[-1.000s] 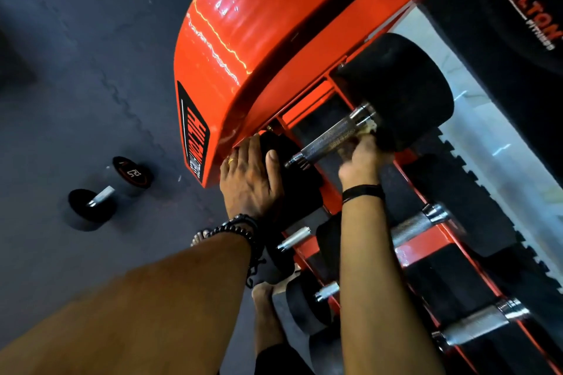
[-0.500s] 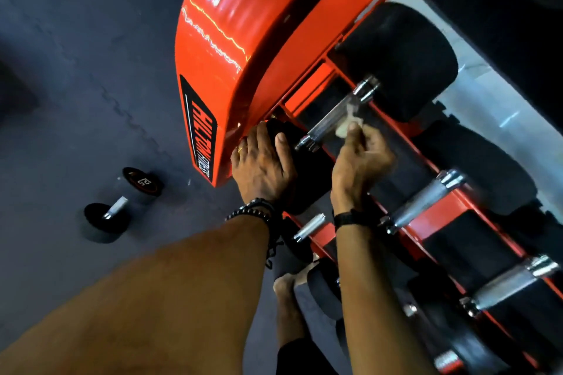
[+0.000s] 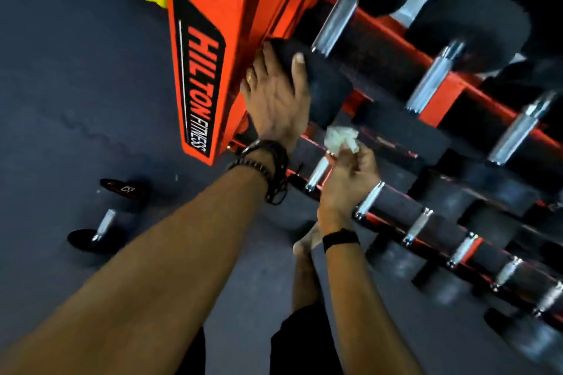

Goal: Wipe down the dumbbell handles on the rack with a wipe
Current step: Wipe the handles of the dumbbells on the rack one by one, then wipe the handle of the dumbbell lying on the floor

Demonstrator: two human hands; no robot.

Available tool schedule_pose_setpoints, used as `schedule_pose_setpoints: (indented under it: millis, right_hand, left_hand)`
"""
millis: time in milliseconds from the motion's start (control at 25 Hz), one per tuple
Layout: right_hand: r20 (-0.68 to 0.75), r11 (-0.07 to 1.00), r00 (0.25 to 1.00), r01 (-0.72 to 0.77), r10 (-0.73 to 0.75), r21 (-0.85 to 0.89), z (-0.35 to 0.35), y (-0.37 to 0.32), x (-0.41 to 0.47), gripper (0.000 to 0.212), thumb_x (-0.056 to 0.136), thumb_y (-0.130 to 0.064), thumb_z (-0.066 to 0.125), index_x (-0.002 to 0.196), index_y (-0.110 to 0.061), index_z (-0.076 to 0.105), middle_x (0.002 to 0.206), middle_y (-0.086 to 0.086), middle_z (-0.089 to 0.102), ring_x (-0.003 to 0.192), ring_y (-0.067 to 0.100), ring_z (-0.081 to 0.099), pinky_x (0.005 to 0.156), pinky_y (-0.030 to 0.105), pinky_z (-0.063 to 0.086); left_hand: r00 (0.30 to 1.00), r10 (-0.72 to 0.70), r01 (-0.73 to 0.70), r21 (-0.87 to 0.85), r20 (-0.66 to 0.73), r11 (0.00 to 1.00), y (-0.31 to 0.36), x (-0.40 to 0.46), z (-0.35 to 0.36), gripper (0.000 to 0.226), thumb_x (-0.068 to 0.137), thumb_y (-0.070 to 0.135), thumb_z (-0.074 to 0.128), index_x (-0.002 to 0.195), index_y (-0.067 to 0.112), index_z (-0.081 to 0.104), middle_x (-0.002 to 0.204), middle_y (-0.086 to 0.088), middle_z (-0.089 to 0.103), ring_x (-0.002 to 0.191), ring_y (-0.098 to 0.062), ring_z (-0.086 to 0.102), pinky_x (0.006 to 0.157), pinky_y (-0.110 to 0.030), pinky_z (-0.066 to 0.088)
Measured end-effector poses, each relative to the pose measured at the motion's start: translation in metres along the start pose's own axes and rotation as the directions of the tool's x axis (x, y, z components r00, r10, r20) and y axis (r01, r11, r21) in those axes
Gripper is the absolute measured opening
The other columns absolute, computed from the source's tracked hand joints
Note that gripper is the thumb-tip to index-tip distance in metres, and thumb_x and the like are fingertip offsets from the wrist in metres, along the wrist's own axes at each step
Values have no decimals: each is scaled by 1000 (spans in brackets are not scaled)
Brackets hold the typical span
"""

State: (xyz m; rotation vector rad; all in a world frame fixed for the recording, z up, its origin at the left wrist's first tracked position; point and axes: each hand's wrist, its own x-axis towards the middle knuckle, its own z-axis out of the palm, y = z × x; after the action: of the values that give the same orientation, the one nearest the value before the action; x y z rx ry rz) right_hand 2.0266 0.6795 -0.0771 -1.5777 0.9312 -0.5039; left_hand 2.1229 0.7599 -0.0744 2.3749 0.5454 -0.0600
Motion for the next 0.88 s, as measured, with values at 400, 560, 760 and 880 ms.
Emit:
schedule_pose_setpoints:
  millis: [400,560,760,880]
  right_hand:
    - [153,926,941,-252,302,-280,-60,138,-98,18,87,6,61,91,-10,69,76,-12,63,77,8,63,83,52,57]
    - [272,933,935,-129,228,-337,-57,180,-79,17,91,2,60,94,-13,67,88,1,70,82,8,66,78,32,57]
    - [389,938,916,44,99,-344,-20,234,-46,12,91,1,58,96,-5,68,86,-2,70,76,-10,63,72,12,49]
    - [402,936,913,77,72,-343,17,265,-31,12,92,-6,58,97,-8,68,86,0,70,75,-7,62,72,16,50]
  left_hand:
    - [887,-93,-53,300,451,953,-262,-146,-14,61,95,47,33,141,8,44,142,-12,47,126,-33,47,106,-43,37]
    - [862,-50,-145,338,505,930,-288,-129,20,54,97,37,39,141,6,46,139,-15,50,122,-37,49,102,-44,39]
    - [842,37,-270,362,538,892,-322,-81,64,67,89,45,33,134,0,51,128,-22,57,111,-43,56,91,-48,45]
    - [828,-13,-256,399,560,881,-351,-61,81,62,90,43,37,133,1,51,126,-22,58,112,-43,56,92,-48,43]
